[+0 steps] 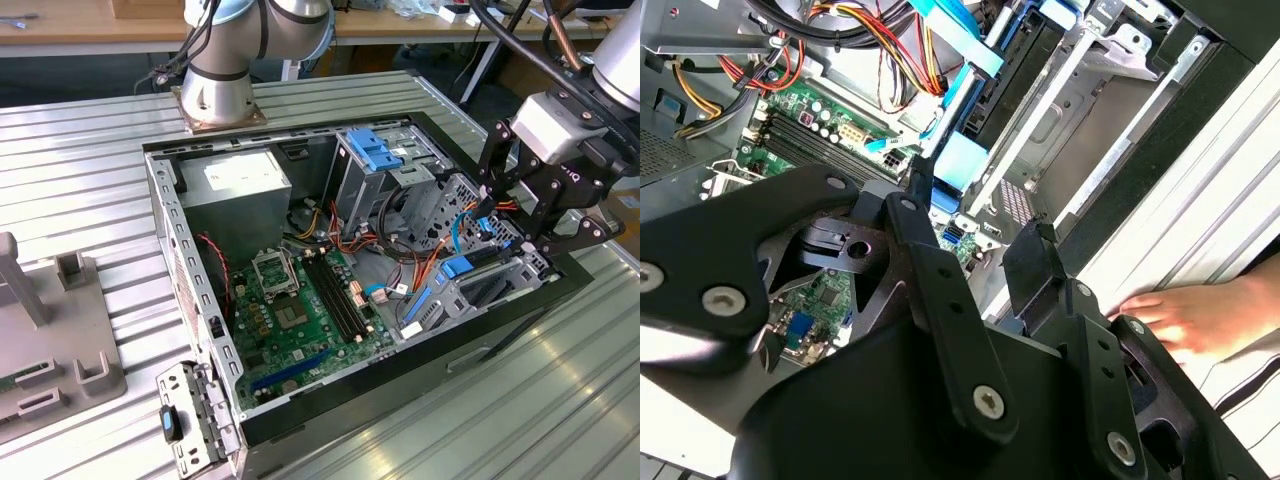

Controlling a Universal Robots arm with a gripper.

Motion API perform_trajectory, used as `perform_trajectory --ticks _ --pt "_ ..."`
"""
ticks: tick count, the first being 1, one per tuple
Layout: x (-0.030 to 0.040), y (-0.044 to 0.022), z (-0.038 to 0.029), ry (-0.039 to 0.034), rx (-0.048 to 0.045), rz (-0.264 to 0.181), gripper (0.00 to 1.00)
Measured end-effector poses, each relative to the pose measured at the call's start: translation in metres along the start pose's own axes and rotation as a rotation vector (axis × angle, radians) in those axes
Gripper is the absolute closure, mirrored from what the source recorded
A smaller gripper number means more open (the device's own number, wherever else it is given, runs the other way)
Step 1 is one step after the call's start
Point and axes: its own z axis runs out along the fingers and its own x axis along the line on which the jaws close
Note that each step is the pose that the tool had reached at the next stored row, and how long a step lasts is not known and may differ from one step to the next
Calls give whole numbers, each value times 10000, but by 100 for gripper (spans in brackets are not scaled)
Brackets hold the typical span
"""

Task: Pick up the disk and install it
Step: 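Insert the disk into the insertion slot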

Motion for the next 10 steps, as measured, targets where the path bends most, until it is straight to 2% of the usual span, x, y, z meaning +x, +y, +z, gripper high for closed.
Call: perform_trajectory --ticks 6,10 --pt "0 -1 -1 0 0 0 45" --pt "-8 -81 6 2 0 0 45"
